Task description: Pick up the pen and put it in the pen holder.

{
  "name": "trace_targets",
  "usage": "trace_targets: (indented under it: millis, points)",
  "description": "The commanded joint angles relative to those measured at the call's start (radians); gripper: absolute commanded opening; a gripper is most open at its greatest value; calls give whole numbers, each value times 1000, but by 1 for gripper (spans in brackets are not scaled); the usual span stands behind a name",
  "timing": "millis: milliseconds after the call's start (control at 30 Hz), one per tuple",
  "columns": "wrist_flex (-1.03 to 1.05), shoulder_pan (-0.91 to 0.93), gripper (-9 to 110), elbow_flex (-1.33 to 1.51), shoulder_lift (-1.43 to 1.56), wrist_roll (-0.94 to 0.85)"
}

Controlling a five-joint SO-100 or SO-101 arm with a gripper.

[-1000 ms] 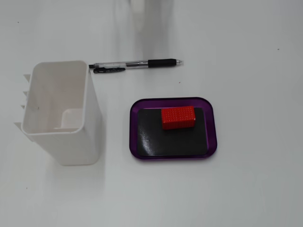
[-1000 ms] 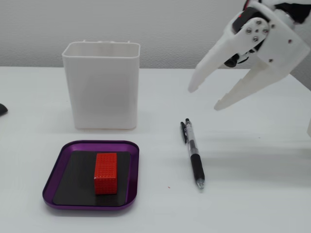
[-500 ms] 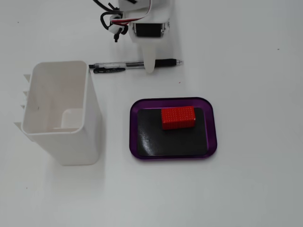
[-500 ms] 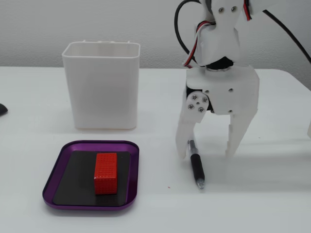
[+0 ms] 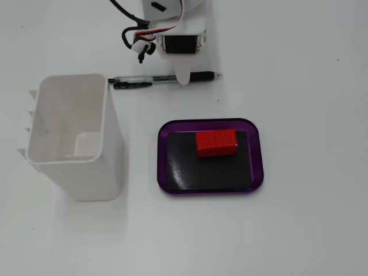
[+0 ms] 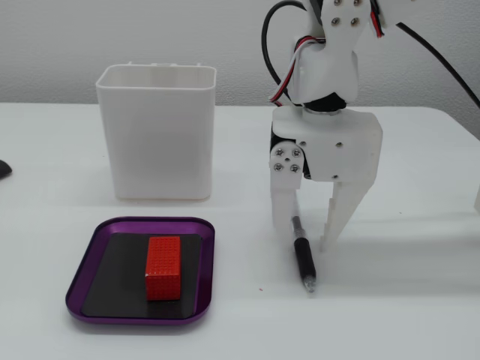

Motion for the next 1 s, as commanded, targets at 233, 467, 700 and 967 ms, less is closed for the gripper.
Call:
trace_targets:
  millis: [233,467,700,967]
  points:
    - [-117,32,0,104,3,-92]
    - [-146,52,0,155,15,-143]
    - [-8,49,0,115,44,-173]
    - [284,54,0,-163,356,-227]
